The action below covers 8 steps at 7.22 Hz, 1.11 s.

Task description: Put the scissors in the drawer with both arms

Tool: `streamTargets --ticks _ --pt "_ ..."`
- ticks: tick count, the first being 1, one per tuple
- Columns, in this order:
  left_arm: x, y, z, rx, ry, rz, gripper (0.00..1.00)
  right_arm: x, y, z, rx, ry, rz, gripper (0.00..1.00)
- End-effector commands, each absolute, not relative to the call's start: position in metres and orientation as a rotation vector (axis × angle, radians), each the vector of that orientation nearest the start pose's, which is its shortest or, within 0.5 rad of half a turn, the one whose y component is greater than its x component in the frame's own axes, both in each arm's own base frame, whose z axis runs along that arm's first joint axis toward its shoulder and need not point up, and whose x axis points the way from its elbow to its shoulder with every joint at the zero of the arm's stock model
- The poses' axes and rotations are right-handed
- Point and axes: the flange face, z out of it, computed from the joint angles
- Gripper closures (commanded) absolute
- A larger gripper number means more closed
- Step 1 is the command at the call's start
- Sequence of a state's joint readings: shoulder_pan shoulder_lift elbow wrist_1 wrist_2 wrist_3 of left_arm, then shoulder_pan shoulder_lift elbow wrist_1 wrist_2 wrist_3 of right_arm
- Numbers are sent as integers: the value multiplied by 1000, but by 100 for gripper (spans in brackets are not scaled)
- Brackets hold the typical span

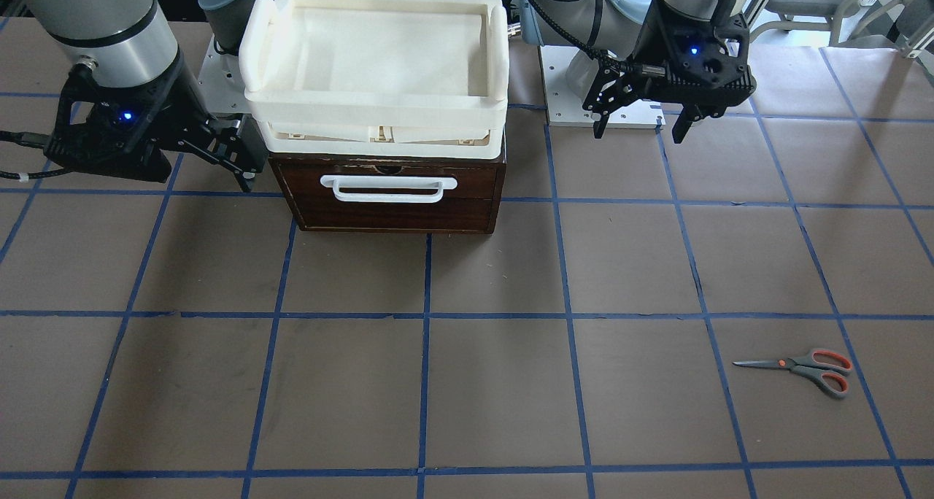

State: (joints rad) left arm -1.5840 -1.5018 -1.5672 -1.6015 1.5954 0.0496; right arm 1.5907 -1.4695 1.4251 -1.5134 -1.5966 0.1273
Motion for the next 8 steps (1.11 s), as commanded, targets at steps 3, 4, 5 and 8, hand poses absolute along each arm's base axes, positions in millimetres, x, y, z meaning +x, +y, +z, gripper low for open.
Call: streamTargets --ticks 3,4,5,8 --pt "-137 -464 518 104 3114 -59 0 139 -530 498 196 3167 43 0" --pt "-136 -463 518 137 3111 -58 0 138 -529 500 204 3169 47 0" --pt "-135 -463 513 211 3106 -45 0 139 -521 507 209 3169 40 0" --pt "-64 -484 501 816 2993 3 0 136 -519 489 423 3161 68 0"
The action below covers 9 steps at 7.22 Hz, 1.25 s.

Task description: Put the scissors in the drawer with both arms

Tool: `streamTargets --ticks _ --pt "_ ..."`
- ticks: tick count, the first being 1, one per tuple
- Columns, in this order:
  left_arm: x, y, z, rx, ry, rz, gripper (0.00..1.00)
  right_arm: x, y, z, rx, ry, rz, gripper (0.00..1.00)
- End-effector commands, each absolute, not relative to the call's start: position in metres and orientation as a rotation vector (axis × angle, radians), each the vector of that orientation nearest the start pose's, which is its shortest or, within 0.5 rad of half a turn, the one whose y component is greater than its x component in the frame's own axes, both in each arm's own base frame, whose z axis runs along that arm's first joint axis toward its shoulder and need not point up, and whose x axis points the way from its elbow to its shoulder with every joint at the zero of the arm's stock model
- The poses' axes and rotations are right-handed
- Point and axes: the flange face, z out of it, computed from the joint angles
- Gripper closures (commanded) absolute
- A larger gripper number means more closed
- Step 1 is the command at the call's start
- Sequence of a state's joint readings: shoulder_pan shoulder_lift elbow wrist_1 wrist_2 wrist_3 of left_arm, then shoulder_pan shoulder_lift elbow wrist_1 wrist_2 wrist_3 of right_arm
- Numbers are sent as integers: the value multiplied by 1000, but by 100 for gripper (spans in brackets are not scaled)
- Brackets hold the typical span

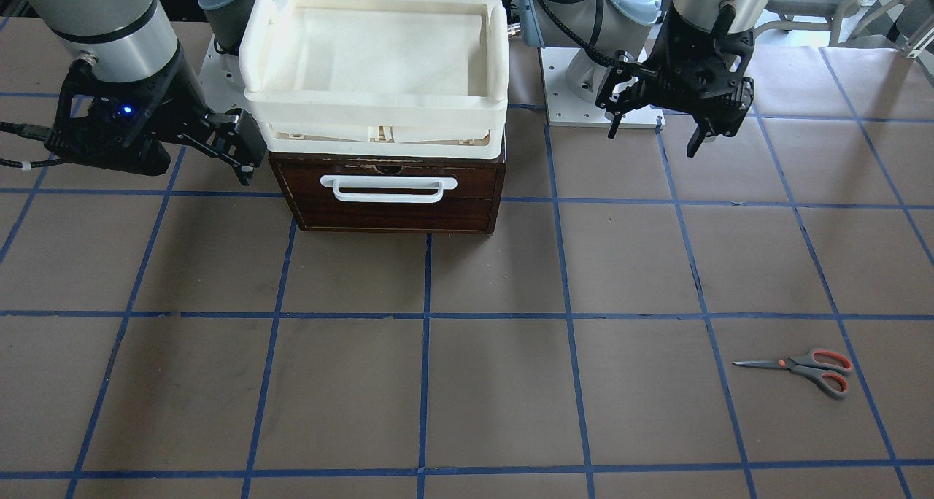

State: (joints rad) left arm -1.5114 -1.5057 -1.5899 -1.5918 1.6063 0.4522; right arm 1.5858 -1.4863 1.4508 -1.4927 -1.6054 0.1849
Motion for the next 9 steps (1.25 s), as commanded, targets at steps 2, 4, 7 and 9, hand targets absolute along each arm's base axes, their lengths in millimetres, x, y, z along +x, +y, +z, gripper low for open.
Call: streamTargets --ticks 2,4,7,9 --pt "22 -503 476 1194 2893 73 0 139 -520 484 712 3115 74 0" --pt "92 -531 439 1620 2613 168 0 148 -527 475 1210 2948 53 0" --pt "164 -575 358 1996 2299 155 0 240 -531 427 1657 2762 49 0" --pt "197 -593 308 2315 2033 31 0 283 -528 393 1866 2670 82 0"
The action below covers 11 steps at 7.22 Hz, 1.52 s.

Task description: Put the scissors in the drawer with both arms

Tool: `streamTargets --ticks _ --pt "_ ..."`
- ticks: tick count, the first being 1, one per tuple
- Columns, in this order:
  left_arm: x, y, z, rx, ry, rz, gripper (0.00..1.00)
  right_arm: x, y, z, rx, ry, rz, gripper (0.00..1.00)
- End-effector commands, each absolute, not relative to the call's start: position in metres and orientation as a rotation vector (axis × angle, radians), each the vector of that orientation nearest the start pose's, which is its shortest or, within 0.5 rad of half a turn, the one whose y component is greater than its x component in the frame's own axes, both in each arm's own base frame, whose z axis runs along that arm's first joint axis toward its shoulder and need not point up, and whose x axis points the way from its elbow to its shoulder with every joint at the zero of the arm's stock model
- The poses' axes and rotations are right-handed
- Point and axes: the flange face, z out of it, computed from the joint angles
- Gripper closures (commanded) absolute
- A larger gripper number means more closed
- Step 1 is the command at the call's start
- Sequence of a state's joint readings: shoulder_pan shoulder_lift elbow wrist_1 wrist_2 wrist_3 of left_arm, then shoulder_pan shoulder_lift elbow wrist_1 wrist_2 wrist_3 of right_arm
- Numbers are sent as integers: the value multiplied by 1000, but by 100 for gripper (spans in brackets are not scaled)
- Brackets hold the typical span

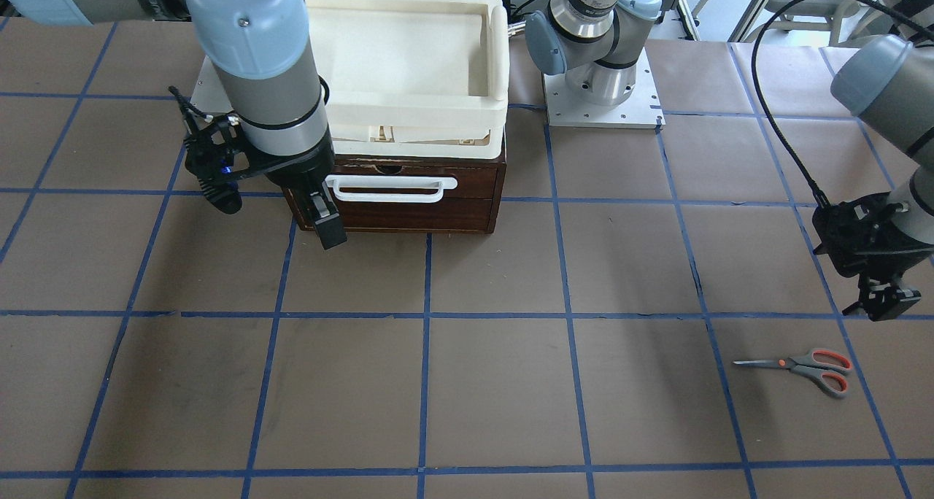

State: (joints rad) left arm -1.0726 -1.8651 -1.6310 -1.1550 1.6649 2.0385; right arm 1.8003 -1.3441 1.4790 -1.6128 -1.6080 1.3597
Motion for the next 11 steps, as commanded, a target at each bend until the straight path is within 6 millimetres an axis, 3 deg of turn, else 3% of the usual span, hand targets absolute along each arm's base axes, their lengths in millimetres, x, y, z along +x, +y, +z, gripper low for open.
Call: streamTargets --ticks 1,3,5,7,11 --pt "212 -605 287 2392 1884 -8 0 296 -530 373 1970 2626 117 0" --pt "226 -620 252 2491 1709 12 0 311 -525 357 2078 2558 192 0" --pt "233 -620 231 2402 1865 103 0 319 -528 337 2151 2509 281 0" --pt "235 -621 216 2326 1984 130 0 319 -524 333 2214 2492 317 0" --pt "240 -634 194 2387 1956 103 6 321 -526 297 2368 2461 385 0"
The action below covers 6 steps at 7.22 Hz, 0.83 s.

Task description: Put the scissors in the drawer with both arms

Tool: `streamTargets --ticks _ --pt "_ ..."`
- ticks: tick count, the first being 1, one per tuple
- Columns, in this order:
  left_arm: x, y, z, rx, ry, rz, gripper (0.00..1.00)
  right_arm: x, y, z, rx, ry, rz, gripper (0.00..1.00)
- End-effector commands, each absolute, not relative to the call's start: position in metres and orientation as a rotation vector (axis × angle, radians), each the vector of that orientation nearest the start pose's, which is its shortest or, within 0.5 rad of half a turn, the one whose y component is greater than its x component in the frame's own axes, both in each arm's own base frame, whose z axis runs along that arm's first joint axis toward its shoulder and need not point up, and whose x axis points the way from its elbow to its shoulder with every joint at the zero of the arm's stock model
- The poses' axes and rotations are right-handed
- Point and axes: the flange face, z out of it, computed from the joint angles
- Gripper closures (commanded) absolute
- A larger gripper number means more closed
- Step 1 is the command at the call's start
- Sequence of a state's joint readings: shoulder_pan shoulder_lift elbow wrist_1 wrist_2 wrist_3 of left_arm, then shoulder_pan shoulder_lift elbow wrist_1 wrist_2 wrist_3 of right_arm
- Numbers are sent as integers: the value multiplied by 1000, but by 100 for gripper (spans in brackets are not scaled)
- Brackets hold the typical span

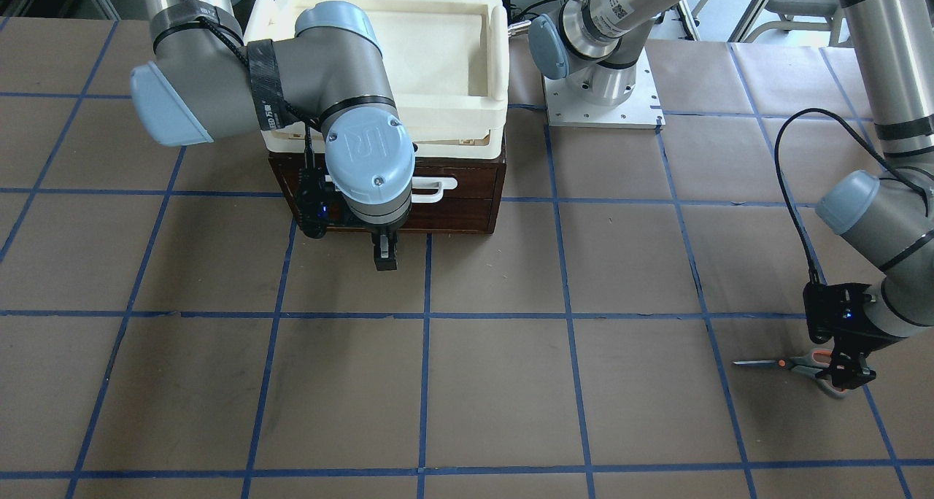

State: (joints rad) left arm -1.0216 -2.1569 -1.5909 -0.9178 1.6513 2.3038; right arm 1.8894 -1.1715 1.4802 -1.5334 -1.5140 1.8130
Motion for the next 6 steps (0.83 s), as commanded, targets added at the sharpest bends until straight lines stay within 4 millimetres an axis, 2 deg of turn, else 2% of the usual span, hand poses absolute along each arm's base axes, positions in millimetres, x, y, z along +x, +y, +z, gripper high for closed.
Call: streamTargets --ticks 1,4,6 --pt "240 -636 189 -2460 -2025 -106 9 321 -526 297 2376 2462 388 0" --pt "238 -637 176 -2443 -2012 -71 9 320 -522 296 2396 2479 422 0" --pt "238 -637 174 -2440 -2010 -71 10 321 -518 294 2409 2471 477 0"
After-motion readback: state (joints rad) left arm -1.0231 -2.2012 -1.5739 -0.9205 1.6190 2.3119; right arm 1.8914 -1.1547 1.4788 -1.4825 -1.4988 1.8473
